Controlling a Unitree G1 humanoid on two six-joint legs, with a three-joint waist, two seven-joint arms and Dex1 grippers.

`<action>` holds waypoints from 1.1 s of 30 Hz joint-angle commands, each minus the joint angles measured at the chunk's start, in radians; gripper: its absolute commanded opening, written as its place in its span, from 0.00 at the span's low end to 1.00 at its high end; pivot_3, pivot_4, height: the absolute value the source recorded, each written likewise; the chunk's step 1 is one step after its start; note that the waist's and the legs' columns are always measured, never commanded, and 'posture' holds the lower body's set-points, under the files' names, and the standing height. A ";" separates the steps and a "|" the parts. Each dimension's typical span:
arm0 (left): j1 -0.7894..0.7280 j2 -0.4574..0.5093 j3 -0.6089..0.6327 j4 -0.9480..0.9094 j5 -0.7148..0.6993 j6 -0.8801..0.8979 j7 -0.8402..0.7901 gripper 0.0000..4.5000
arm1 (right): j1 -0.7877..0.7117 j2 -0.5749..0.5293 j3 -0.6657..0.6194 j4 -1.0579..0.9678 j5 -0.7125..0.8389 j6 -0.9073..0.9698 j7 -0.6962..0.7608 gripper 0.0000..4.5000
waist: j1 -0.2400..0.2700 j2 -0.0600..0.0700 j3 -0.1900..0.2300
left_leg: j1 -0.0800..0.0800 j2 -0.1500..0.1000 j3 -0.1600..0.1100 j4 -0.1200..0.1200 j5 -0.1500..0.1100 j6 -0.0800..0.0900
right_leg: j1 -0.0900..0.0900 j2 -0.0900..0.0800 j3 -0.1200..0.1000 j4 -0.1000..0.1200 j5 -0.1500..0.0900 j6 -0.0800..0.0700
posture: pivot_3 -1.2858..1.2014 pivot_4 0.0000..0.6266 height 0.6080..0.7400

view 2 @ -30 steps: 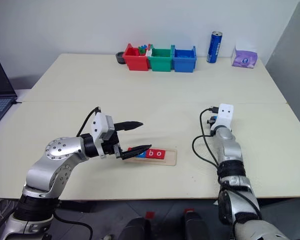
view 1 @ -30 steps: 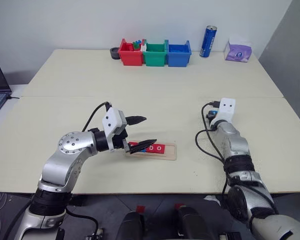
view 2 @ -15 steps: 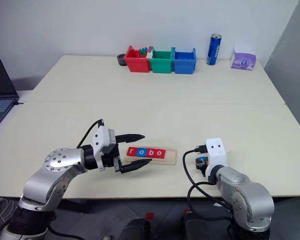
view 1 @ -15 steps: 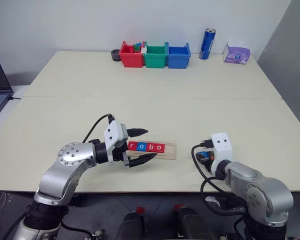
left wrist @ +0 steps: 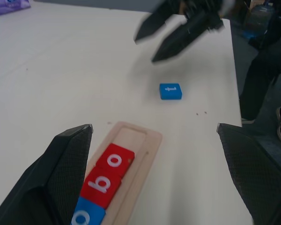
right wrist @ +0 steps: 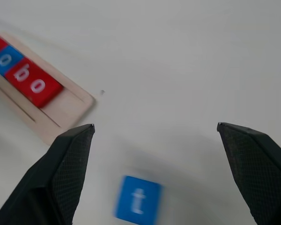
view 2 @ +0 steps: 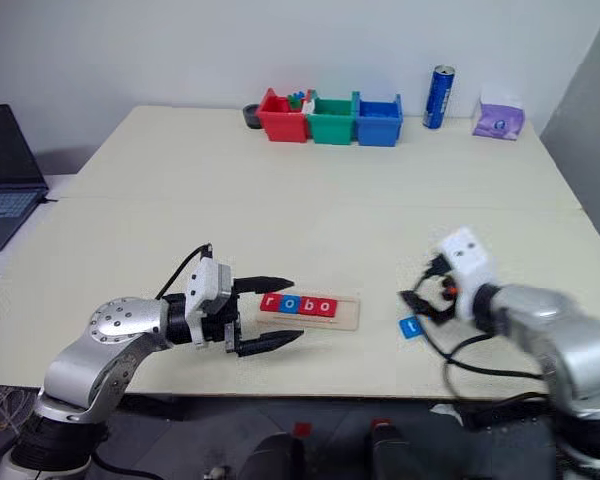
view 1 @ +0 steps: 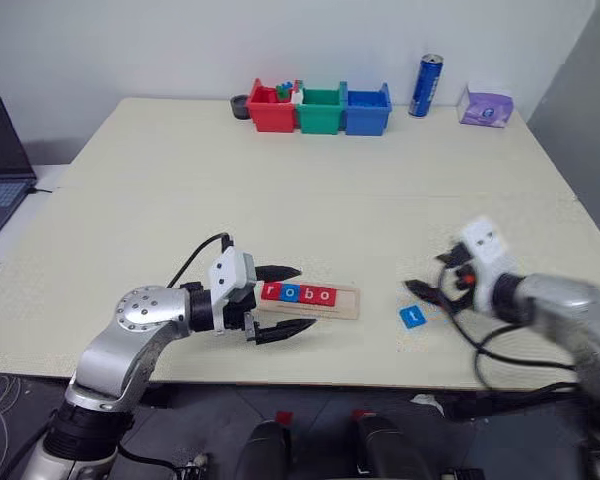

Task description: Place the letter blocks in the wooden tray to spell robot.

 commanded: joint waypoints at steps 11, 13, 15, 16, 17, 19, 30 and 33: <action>-0.093 -0.018 -0.074 0.038 0.023 -0.090 -0.099 1.00 | -0.034 -0.027 0.249 0.560 -0.177 -0.939 0.543 0.99 | -0.009 -0.001 0.001 | 0.002 0.001 0.002 0.002 0.000 0.001 | 0.000 0.001 0.003 0.005 0.000 0.001 | 0.52 0.24 1.00; -0.110 -0.022 -0.079 0.049 0.028 -0.095 -0.100 1.00 | -0.057 -0.007 0.278 0.611 -0.199 -0.979 0.558 0.99 | -0.006 -0.001 0.001 | 0.003 0.001 0.002 0.002 0.000 0.001 | 0.001 0.001 0.003 0.005 0.000 0.001 | 0.52 0.24 1.00; -0.115 -0.024 -0.079 0.051 0.029 -0.096 -0.100 1.00 | -0.065 0.007 0.298 0.639 -0.214 -1.010 0.575 0.99 | -0.006 -0.001 0.001 | 0.003 0.000 0.002 0.002 0.000 0.001 | 0.001 0.001 0.003 0.005 0.000 0.001 | 0.52 0.24 1.00; -0.116 -0.024 -0.079 0.051 0.030 -0.097 -0.100 1.00 | -0.066 0.010 0.307 0.649 -0.221 -1.026 0.582 0.99 | -0.005 -0.001 0.001 | 0.003 0.001 0.002 0.002 0.000 0.001 | 0.001 0.001 0.003 0.005 0.000 0.001 | 0.52 0.24 1.00; -0.115 -0.022 -0.078 0.050 0.030 -0.098 -0.101 1.00 | -0.065 0.013 0.315 0.659 -0.228 -1.042 0.589 0.99 | -0.005 -0.001 0.001 | 0.003 0.001 0.002 0.002 0.000 0.001 | 0.001 0.001 0.003 0.005 0.000 0.001 | 0.52 0.24 1.00; -0.111 -0.019 -0.076 0.048 0.031 -0.100 -0.101 1.00 | -0.062 0.021 0.325 0.679 -0.239 -1.062 0.595 0.99 | -0.005 -0.001 0.001 | 0.002 0.001 0.001 0.002 0.000 0.001 | 0.001 0.001 0.003 0.005 0.000 0.000 | 0.52 0.24 1.00; -0.098 -0.016 -0.072 0.035 0.034 -0.101 -0.094 1.00 | -0.091 0.040 0.330 0.782 -0.269 -1.125 0.603 0.64 | -0.004 -0.001 0.001 | 0.009 0.001 0.002 0.002 0.000 0.001 | 0.006 0.000 0.004 0.005 0.000 0.000 | 0.52 0.24 1.00; -0.097 -0.015 -0.070 0.037 0.034 -0.102 -0.095 1.00 | -0.096 0.047 0.328 0.774 -0.268 -1.111 0.596 0.39 | -0.005 -0.001 0.001 | 0.011 0.001 0.002 0.002 0.000 0.001 | 0.007 0.000 0.004 0.006 0.000 0.000 | 0.52 0.24 1.00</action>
